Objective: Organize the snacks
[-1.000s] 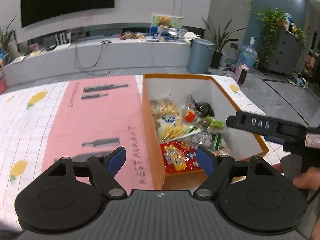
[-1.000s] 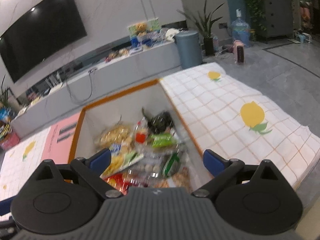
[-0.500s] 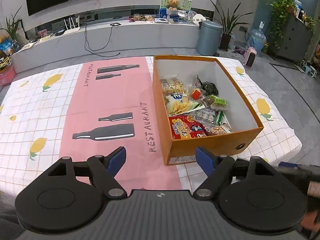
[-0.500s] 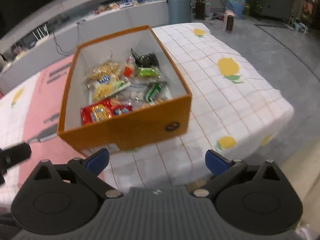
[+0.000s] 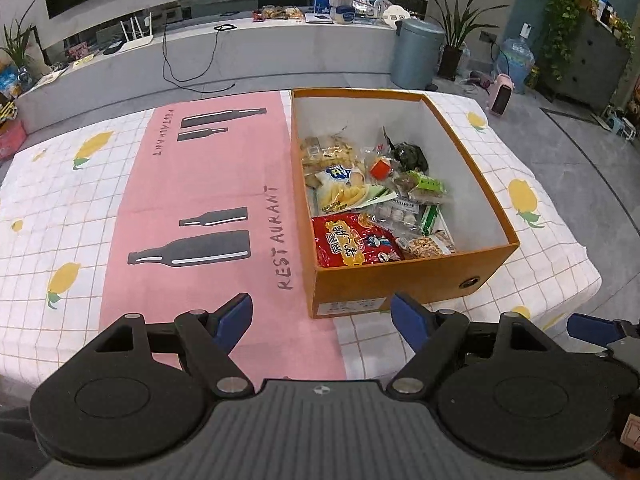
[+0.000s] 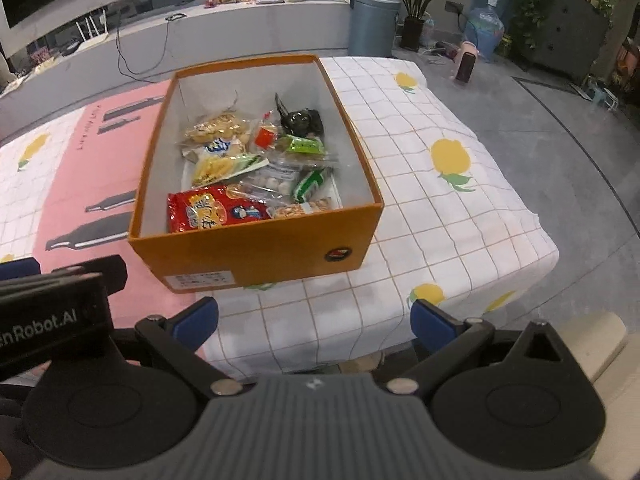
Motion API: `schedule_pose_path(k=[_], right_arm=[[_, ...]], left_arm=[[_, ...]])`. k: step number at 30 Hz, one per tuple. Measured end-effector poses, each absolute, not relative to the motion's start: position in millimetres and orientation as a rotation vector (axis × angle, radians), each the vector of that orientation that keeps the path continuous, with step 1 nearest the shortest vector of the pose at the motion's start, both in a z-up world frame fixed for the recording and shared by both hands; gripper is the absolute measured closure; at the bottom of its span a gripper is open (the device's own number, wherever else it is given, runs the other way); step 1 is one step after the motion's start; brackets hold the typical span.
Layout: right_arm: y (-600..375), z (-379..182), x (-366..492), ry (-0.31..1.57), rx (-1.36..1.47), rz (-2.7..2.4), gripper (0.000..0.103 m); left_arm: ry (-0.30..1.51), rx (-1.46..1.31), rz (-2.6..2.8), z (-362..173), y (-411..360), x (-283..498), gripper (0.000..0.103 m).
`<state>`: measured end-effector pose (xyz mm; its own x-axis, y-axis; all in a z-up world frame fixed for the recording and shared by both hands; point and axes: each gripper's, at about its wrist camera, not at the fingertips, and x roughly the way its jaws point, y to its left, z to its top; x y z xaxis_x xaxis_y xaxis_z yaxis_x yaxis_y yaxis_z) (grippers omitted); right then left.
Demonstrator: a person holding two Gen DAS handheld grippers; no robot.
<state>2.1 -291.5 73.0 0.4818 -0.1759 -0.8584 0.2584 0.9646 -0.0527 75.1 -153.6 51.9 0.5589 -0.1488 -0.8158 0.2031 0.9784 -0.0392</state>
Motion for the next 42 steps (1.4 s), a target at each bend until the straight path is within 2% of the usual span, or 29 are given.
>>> schedule_pose_path(k=[42], right_arm=[[-290.9, 65.8, 8.7, 1.011, 0.069, -0.254, 0.004]], left_arm=[[0.966, 0.070, -0.219, 46.0, -163.3, 81.0, 0.012]])
